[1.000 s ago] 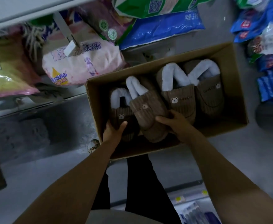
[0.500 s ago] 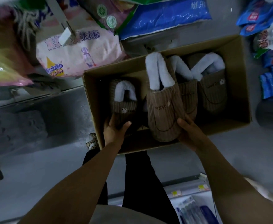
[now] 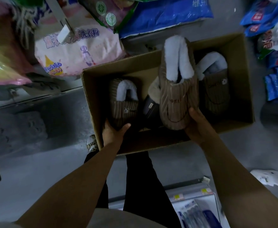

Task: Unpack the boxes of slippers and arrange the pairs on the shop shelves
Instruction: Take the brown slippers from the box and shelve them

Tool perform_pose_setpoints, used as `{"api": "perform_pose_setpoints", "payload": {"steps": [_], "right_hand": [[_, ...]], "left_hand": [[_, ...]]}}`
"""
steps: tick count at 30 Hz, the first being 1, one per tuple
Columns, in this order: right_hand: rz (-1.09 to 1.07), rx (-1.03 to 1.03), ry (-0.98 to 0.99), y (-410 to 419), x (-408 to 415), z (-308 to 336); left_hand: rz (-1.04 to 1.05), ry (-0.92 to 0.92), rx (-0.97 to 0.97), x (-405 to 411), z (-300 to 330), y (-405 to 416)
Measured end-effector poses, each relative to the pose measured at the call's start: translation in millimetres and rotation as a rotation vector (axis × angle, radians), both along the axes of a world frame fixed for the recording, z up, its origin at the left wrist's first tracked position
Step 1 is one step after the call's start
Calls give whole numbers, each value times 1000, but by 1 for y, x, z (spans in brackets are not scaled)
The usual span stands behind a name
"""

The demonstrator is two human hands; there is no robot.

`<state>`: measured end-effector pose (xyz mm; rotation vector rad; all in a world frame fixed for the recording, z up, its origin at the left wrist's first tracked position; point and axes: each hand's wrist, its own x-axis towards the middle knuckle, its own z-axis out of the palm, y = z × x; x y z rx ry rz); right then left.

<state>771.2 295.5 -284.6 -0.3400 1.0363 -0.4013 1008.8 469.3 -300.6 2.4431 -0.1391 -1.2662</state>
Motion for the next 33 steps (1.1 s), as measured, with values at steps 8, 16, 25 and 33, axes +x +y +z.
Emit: {"api": "perform_pose_setpoints", "payload": {"steps": [8, 16, 25, 33], "right_hand": [[1, 22, -43, 1, 0, -10], [-5, 4, -56, 2, -3, -9], [-7, -23, -58, 5, -3, -1], [-20, -39, -21, 10, -4, -4]], "left_hand": [[153, 108, 50, -8, -15, 0], [171, 154, 119, -13, -25, -1], [305, 201, 35, -19, -32, -8], [368, 177, 17, -23, -34, -19]]}}
